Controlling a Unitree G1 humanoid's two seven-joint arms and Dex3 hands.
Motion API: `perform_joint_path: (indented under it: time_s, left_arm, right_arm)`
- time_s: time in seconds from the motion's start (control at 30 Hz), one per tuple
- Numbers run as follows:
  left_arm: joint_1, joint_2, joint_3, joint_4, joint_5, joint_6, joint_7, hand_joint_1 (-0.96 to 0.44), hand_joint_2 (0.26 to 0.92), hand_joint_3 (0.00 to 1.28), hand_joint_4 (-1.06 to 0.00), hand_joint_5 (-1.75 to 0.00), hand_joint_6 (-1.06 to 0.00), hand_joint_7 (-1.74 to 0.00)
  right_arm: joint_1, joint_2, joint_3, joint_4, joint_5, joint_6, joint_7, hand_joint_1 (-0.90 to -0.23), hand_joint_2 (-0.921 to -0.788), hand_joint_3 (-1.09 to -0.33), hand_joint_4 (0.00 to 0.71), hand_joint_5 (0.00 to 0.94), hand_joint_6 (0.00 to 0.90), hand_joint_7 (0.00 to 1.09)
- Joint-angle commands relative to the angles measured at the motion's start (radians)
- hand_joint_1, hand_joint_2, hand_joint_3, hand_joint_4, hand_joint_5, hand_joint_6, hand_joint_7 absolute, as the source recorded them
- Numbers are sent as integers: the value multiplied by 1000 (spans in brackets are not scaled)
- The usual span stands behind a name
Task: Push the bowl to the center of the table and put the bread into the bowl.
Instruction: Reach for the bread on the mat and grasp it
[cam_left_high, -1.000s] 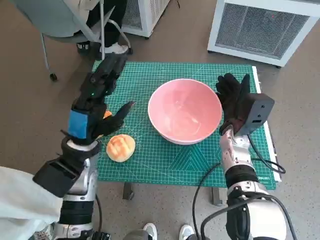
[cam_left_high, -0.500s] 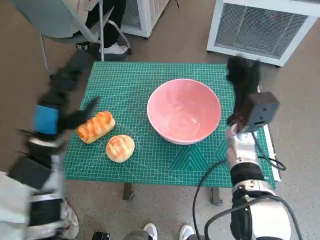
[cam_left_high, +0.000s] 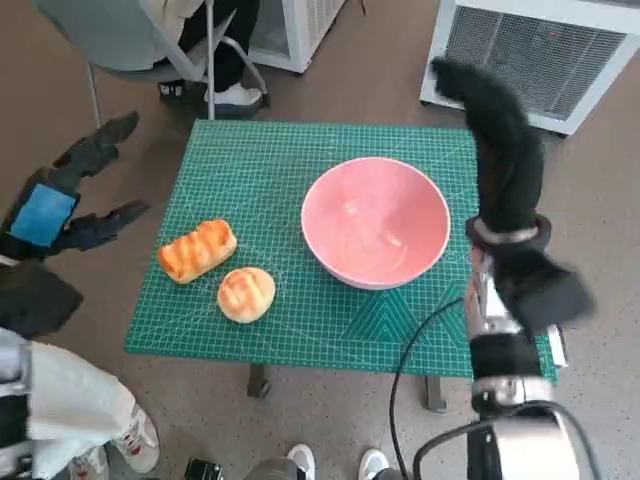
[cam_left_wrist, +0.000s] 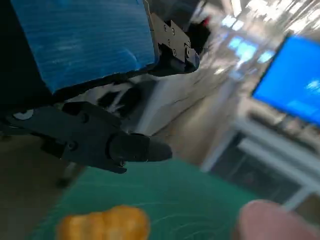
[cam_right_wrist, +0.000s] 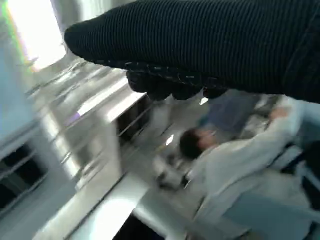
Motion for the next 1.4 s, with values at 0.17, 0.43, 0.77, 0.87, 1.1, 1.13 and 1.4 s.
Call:
perform_joint_path:
  time_s: [0.17, 0.43, 0.77, 0.87, 1.1, 1.13, 1.4]
  left_arm:
    - [-25, 21, -157, -77, 179, 305, -72, -277, 783, 3, -84, 0, -262, 0]
    - [-74, 15, -249, -101, 243, 468, -167, -201, 759, 0, -13, 0, -158, 0]
    - [-124, -19, -315, -46, 264, 506, -169, -211, 757, 0, 1, 1, -119, 0]
    - [-135, -31, -333, -20, 272, 503, -156, -235, 758, 1, 1, 1, -117, 0]
    - [-164, -55, -375, 38, 293, 498, -140, -260, 759, 1, 1, 1, -116, 0]
    - [-167, -59, -379, 46, 295, 498, -139, -261, 759, 1, 1, 1, -116, 0]
    - [-200, -94, -412, 123, 312, 496, -110, -275, 763, 2, -2, -1, -119, -2]
  right_arm:
    - [100, -18, 30, -164, -57, 18, -4, -578, -921, -807, 345, 43, -1, 780]
    - [129, -13, 37, -223, -111, 26, -44, -574, -921, -837, 341, 54, -1, 835]
    - [135, -12, 54, -231, -120, 18, -61, -567, -921, -843, 333, 65, -1, 853]
    - [136, -13, 57, -228, -120, 16, -64, -561, -921, -845, 328, 68, -1, 855]
    - [137, -14, 58, -219, -118, 17, -68, -554, -921, -848, 317, 75, -1, 857]
    - [138, -15, 58, -219, -118, 17, -68, -554, -921, -848, 316, 76, -1, 857]
    - [141, -18, 55, -214, -124, 23, -74, -549, -921, -850, 300, 82, -1, 856]
